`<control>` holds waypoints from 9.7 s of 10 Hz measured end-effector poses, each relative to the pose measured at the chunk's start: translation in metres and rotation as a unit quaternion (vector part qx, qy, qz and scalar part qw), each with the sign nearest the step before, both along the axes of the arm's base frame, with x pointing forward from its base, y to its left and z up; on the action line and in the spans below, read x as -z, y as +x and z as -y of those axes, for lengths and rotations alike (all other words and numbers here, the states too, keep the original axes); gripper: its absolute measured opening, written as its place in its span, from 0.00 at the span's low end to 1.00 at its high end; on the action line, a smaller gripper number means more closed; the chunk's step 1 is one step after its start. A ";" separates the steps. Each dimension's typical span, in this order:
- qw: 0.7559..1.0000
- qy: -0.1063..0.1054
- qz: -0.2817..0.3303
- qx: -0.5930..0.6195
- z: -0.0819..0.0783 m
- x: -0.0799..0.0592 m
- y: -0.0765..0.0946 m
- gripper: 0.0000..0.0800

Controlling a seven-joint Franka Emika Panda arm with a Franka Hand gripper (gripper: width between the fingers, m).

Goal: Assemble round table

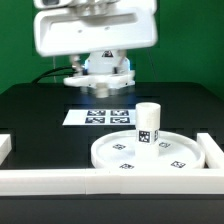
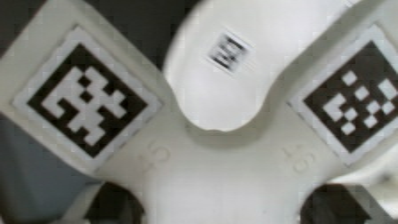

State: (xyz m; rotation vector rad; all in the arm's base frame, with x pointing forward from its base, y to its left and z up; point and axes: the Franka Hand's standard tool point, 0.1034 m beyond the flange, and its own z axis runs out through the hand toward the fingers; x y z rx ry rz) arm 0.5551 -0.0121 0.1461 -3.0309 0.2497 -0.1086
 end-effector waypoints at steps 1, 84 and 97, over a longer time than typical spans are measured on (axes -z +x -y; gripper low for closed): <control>1.000 -0.001 -0.001 0.007 -0.015 -0.001 0.008 0.56; 0.714 0.141 -0.084 0.680 -0.061 0.007 0.013 0.81; 0.999 0.030 -0.023 -0.011 -0.070 0.007 0.011 0.81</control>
Offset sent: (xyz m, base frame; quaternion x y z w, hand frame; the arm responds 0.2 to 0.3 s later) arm 0.0000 0.0000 0.0000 0.0000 0.0000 0.0000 1.0000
